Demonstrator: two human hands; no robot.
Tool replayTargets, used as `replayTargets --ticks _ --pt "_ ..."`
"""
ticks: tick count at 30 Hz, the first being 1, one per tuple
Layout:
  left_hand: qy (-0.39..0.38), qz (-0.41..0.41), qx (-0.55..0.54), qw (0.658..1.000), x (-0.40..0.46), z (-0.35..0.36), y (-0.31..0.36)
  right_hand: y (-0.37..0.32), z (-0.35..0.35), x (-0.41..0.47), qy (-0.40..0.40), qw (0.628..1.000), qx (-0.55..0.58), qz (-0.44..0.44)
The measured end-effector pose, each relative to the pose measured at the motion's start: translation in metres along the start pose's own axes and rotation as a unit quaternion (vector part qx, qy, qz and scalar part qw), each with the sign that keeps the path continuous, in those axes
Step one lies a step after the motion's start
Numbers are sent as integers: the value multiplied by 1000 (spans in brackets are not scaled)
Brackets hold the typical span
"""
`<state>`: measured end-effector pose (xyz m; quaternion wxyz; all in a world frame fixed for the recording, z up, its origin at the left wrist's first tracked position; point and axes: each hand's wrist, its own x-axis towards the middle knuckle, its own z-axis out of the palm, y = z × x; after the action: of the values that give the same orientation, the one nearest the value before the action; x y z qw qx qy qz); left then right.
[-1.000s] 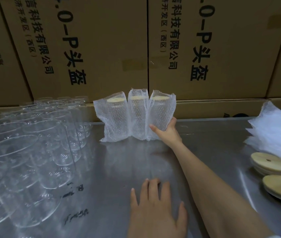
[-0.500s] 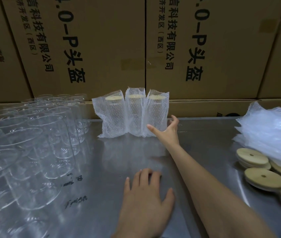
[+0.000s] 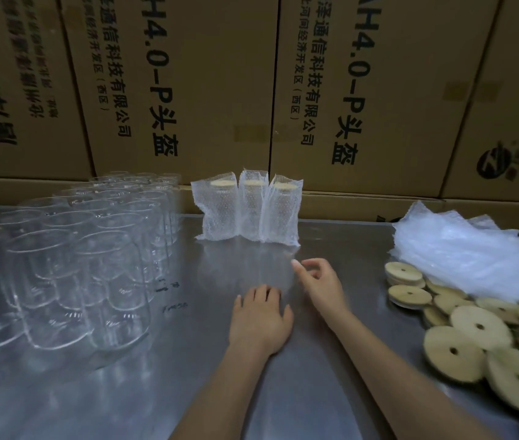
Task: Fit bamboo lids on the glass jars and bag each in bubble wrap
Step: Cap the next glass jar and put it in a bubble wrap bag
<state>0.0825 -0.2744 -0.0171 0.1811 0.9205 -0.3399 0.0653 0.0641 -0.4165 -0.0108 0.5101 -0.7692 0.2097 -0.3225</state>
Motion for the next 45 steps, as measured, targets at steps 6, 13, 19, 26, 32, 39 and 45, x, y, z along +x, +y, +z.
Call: replayTargets --ticks 6,13,19,26,32,39,45 --pt "-8 18 9 1000 -45 -9 9 -9 -26 -52 -27 999 -29 -27" --pt "-2 101 -17 995 -112 -25 19 -12 -47 -92 -44 997 -61 -28" --pt "152 157 25 975 -140 -75 -8 -13 -61 -109 -39 997 -60 -33" --pt "441 -166 -86 878 -151 -174 -114 -14 -62 -112 -40 997 -61 -30" --pt "336 -280 77 896 -166 -189 -178 -14 -61 -110 -46 996 -66 -33" --pt "385 -199 152 888 -173 -188 -181 -12 -61 -110 -43 995 -83 -33" --pt "449 -10 -18 893 -202 -169 -131 -22 -59 -119 -78 981 -172 -48"
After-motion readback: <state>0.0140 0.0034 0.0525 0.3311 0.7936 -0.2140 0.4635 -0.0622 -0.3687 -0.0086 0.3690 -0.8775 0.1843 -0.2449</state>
